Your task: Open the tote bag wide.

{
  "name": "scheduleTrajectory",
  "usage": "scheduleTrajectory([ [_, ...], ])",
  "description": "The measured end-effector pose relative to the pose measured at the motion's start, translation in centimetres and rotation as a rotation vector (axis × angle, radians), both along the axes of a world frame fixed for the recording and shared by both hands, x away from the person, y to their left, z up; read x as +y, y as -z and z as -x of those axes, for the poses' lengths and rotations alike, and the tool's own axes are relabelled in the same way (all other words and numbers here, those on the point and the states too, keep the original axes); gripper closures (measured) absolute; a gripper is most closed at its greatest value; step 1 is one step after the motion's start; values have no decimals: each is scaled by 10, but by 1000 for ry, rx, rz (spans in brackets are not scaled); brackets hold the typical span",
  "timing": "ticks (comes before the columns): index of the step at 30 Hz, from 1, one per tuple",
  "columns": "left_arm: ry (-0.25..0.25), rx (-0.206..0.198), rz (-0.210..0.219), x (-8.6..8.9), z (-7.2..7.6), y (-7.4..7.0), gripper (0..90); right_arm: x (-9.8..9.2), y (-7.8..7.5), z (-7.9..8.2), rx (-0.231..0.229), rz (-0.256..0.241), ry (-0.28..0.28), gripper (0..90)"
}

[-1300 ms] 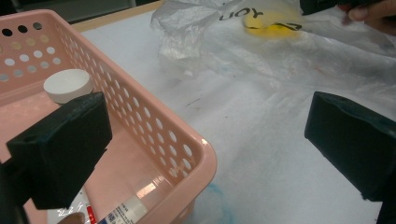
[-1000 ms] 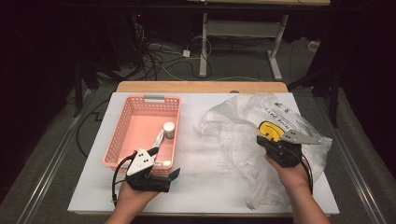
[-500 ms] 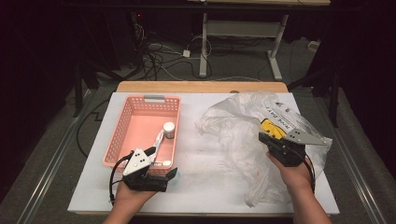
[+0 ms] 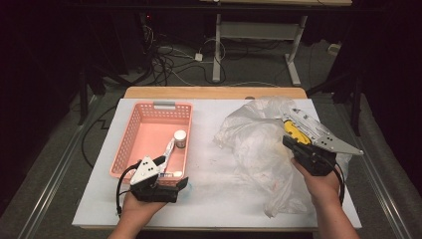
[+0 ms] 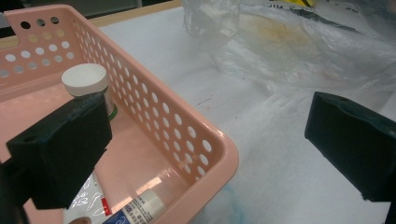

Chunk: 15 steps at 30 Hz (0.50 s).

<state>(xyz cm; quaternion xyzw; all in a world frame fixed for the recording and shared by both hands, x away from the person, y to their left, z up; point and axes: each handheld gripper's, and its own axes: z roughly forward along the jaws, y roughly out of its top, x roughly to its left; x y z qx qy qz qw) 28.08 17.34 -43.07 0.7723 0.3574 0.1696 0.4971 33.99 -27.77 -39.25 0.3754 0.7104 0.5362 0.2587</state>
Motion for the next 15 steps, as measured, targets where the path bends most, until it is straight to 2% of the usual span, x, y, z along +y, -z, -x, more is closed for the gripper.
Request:
scheduleTrajectory([
  [8,-16,4,11,3,0,-1,0,-2,-10,3,-38,-36,7,896],
  [12,-40,21,1,6,-2,-3,1,-1,-5,1,-25,-32,8,900],
  [15,-58,18,-7,12,-3,-6,1,0,-5,1,-23,-37,2,900],
])
